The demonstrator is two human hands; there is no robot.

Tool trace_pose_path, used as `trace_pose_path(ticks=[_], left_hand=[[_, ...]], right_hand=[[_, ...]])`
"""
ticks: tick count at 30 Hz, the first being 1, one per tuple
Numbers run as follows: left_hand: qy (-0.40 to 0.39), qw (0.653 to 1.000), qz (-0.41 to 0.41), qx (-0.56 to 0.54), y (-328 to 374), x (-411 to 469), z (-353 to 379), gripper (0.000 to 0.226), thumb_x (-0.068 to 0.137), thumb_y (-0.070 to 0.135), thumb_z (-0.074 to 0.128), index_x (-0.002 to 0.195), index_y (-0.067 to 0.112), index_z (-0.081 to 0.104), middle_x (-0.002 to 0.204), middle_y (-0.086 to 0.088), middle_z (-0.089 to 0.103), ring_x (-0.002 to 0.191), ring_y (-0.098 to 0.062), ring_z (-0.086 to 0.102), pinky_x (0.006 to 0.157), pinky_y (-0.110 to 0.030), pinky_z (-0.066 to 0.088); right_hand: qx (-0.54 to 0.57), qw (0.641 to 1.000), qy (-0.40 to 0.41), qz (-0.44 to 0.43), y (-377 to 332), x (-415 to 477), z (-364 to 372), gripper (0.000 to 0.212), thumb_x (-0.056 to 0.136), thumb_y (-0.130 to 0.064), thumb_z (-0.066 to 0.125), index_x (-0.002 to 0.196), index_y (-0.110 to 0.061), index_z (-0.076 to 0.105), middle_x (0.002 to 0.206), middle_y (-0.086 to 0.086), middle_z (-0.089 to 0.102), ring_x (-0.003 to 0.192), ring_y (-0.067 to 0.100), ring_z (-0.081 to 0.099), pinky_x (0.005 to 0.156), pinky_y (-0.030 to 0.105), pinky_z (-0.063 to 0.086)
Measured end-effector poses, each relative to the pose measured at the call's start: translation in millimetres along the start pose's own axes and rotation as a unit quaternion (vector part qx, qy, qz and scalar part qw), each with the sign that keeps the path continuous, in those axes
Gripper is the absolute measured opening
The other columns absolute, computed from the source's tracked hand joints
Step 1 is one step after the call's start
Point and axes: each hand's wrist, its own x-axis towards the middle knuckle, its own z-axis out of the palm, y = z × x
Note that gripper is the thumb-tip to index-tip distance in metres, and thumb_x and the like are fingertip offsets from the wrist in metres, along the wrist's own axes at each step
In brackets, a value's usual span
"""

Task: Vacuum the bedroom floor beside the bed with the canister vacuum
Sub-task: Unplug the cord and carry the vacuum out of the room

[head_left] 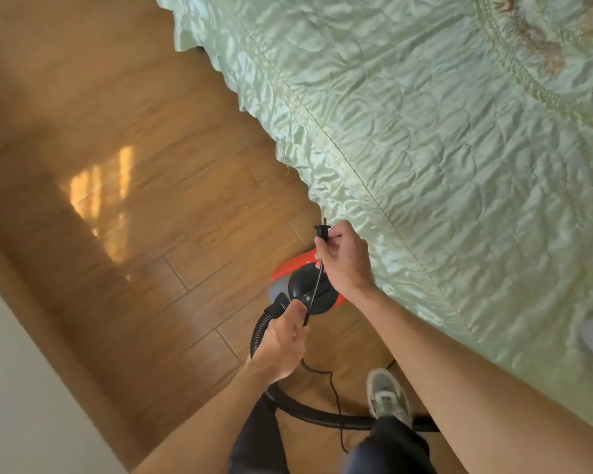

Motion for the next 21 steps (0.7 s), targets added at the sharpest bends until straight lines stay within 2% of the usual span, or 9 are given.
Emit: trace_pose_path(ticks=[3,4,7,10,13,15,17,19,21], left_hand=[[0.023,0.999,-0.013,-0.028,-8,2,1,0.013,0.097,0.009,0.045,0.104,0.020,0.045,0.066,-0.002,0.055,0.058,-0.015,0.047,0.056,-0.037,0.046],[0.032,0.999,-0.018,-0.038,-11,4,1,0.014,0.096,0.010,0.046,0.104,0.021,0.045,0.066,0.001,0.055,0.058,-0.015,0.049,0.059,-0.041,0.047],[0.072,0.995,-0.034,-0.064,-13,7,2,0.018,0.095,0.009,0.048,0.105,0.023,0.044,0.073,0.011,0.052,0.069,-0.015,0.053,0.065,-0.033,0.045],[0.105,0.987,-0.063,-0.101,-12,11,7,0.021,0.097,0.007,0.047,0.108,0.024,0.042,0.082,0.012,0.049,0.077,-0.013,0.053,0.069,-0.023,0.041],[0.150,0.977,-0.088,-0.122,-10,20,17,0.020,0.097,0.008,0.049,0.112,0.020,0.044,0.082,0.005,0.058,0.072,-0.012,0.054,0.068,-0.025,0.044],[0.167,0.970,-0.106,-0.139,-5,26,30,0.019,0.096,0.008,0.049,0.109,0.021,0.044,0.078,-0.003,0.063,0.067,-0.018,0.056,0.063,-0.032,0.048],[0.191,0.961,-0.119,-0.159,5,31,44,0.019,0.096,0.008,0.050,0.106,0.023,0.043,0.074,-0.004,0.063,0.066,-0.023,0.059,0.066,-0.036,0.051],[0.215,0.952,-0.125,-0.178,17,36,62,0.020,0.096,0.007,0.051,0.104,0.023,0.043,0.073,-0.003,0.061,0.067,-0.025,0.059,0.068,-0.035,0.051],[0.233,0.942,-0.136,-0.197,27,41,80,0.019,0.096,0.007,0.051,0.105,0.022,0.043,0.074,-0.005,0.060,0.067,-0.025,0.057,0.063,-0.026,0.048]], right_hand=[[-0.024,0.999,-0.043,-0.014,-6,11,10,0.025,0.095,-0.015,0.063,0.085,-0.024,0.042,0.068,0.003,0.069,0.055,0.013,0.068,0.057,0.039,0.059],[-0.030,0.998,-0.058,-0.019,-8,16,15,0.026,0.096,-0.015,0.063,0.084,-0.025,0.042,0.069,0.003,0.069,0.056,0.013,0.068,0.058,0.041,0.059],[-0.052,0.992,-0.104,-0.048,-12,31,32,0.028,0.095,-0.015,0.063,0.083,-0.029,0.042,0.069,0.004,0.069,0.058,0.015,0.069,0.059,0.046,0.058],[-0.062,0.982,-0.167,-0.070,-13,44,47,0.020,0.096,-0.015,0.062,0.087,-0.016,0.044,0.068,0.004,0.069,0.056,0.014,0.068,0.059,0.045,0.056],[-0.067,0.968,-0.221,-0.094,-11,56,56,0.018,0.097,-0.016,0.061,0.092,-0.007,0.046,0.070,0.004,0.069,0.053,0.011,0.066,0.057,0.039,0.055],[-0.067,0.961,-0.249,-0.102,-7,63,53,0.018,0.097,-0.017,0.060,0.093,-0.009,0.045,0.071,0.003,0.069,0.051,0.006,0.064,0.056,0.029,0.053],[-0.076,0.953,-0.270,-0.119,-1,68,47,0.018,0.097,-0.017,0.060,0.093,-0.010,0.044,0.070,0.003,0.068,0.049,0.002,0.062,0.053,0.019,0.048],[-0.089,0.941,-0.303,-0.126,4,73,39,0.017,0.098,-0.016,0.060,0.093,-0.009,0.044,0.069,0.003,0.068,0.048,0.002,0.061,0.051,0.017,0.047],[-0.114,0.930,-0.323,-0.135,10,74,33,0.017,0.098,-0.017,0.059,0.094,-0.008,0.046,0.069,0.004,0.070,0.048,0.005,0.062,0.050,0.020,0.049]])
